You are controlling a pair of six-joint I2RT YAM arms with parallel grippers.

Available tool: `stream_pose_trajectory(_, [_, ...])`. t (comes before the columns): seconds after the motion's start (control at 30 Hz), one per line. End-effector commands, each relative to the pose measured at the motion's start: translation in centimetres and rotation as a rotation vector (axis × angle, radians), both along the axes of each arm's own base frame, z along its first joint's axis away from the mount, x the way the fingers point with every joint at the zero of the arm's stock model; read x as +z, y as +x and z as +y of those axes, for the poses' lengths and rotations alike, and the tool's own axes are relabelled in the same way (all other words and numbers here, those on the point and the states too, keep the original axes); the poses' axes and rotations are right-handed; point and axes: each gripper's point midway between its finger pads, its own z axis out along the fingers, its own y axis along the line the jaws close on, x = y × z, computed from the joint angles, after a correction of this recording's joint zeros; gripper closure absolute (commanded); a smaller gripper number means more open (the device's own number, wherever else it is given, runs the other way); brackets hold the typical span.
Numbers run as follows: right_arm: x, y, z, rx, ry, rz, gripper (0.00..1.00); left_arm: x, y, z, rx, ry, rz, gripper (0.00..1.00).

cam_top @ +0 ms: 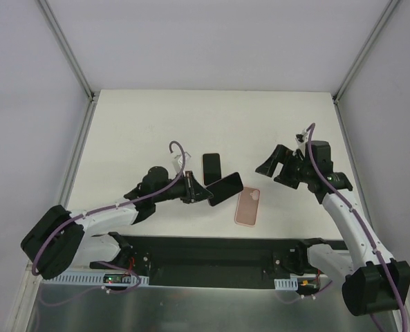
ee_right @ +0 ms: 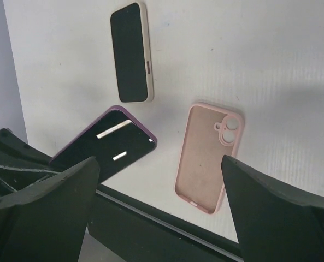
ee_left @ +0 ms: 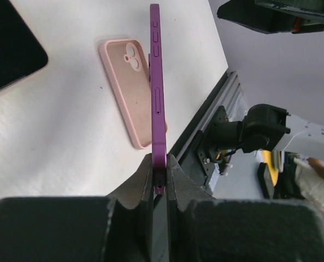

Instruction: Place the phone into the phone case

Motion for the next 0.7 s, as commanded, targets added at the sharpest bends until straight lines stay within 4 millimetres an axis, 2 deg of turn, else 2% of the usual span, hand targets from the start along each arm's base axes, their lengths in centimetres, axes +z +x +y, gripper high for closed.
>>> stream_pose_trajectory(0.0, [0.4,0.0,-2.3,-0.156,-0.041,0.016,0.04,4.3,1.7,-3.2,0.116,-0.171,-0.012,1.0])
stream_pose_trajectory(0.03, [0.2,-0.2,-2.6,-0.168,-0.046,0.022,0.04,3.5,1.3,-4.1,0.129,-0.156,0.008,1.0])
stream_pose_trajectory(0.1, [-0.5,-0.4,-3.5,-0.22,-0.066,0.04,0.04,3.5,1.3,-5.2,0.146,-0.162,0.027,1.0])
stream_pose_trajectory(0.13, [-0.7,-0.9,-4.1,-0.25,-0.077,0.057,0.04,2.5,1.6,-5.6,0.179,-0.144,0.042,1.0])
stream_pose_trajectory(0.17, [-0.7,-1.0,-4.4,-0.279,-0.073,0.066,0.04,2.3,1.0,-6.3,0.182,-0.153,0.066,1.0])
stream_pose_trajectory(0.2, [-1.0,-1.1,-4.8,-0.3,-0.079,0.071,0.04,2.9,1.1,-6.7,0.193,-0.192,0.058,1.0])
stream_pose_trajectory(0.23, [-0.9,-1.3,-4.9,-0.306,-0.075,0.06,0.04,2.0,1.1,-7.1,0.202,-0.187,0.077,1.0])
stream_pose_trajectory(0.3, [-1.1,-1.5,-5.0,-0.314,-0.072,0.064,0.04,2.1,1.1,-7.9,0.227,-0.224,0.102,1.0])
stream_pose_trajectory(0.43, [-1.4,-2.0,-4.8,-0.292,-0.072,0.078,0.03,0.3,0.8,-9.7,0.242,-0.214,0.144,1.0])
stream_pose_trajectory(0.53, [-2.0,-2.4,-4.7,-0.28,-0.077,0.101,0.03,-0.2,0.6,-10.2,0.261,-0.235,0.166,1.0])
stream_pose_trajectory(0.67, [-3.2,-2.9,-4.5,-0.265,-0.074,0.132,0.03,-1.7,0.1,-9.4,0.286,-0.183,0.171,1.0])
